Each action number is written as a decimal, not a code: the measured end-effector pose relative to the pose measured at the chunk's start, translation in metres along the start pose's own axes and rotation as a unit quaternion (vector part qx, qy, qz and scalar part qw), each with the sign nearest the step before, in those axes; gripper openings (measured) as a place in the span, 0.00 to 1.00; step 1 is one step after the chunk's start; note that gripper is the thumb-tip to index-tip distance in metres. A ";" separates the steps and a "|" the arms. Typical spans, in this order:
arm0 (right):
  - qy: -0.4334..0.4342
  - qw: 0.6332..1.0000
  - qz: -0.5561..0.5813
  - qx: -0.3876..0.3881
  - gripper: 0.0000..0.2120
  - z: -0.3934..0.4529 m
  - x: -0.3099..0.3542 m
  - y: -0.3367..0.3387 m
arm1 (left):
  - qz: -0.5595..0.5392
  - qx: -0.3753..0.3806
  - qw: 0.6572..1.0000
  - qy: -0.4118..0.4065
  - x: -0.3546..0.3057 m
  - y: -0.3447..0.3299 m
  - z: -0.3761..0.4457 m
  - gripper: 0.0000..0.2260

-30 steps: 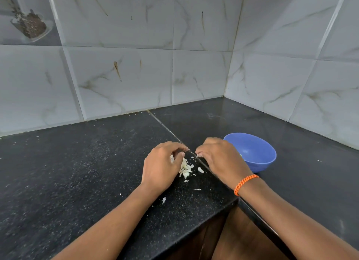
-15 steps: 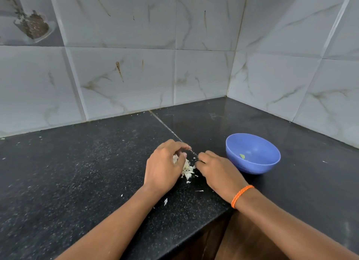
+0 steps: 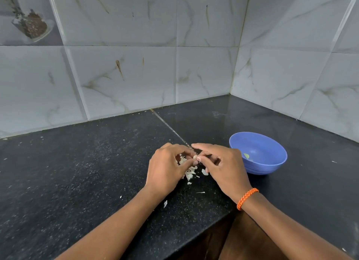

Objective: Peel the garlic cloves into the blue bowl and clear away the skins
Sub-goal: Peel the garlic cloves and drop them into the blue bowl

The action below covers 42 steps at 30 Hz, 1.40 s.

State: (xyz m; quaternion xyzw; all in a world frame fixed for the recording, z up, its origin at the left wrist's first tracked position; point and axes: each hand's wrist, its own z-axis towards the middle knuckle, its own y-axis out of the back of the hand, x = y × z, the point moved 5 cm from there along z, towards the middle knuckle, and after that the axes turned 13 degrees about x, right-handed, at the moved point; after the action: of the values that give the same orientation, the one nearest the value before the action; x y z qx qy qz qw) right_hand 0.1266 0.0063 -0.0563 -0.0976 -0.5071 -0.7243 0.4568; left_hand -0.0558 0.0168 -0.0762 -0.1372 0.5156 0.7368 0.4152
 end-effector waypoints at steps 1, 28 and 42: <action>-0.004 1.000 -0.001 0.002 0.13 0.000 0.000 -0.001 | -0.001 -0.003 1.000 -0.001 0.000 0.000 0.000 0.05; 0.054 0.973 -0.220 -0.042 0.01 -0.010 0.011 -0.013 | -0.039 -0.016 0.999 0.034 -0.003 -0.003 -0.006 0.03; 0.047 0.993 -0.099 -0.049 0.07 0.000 -0.003 -0.012 | -0.094 0.014 0.995 0.000 -0.010 -0.006 -0.007 0.05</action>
State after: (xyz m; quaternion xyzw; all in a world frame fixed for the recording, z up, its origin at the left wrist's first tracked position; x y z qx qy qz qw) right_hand 0.1198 0.0086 -0.0661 -0.0351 -0.4557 -0.7939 0.4011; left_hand -0.0465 0.0069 -0.0769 -0.1790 0.5105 0.6874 0.4846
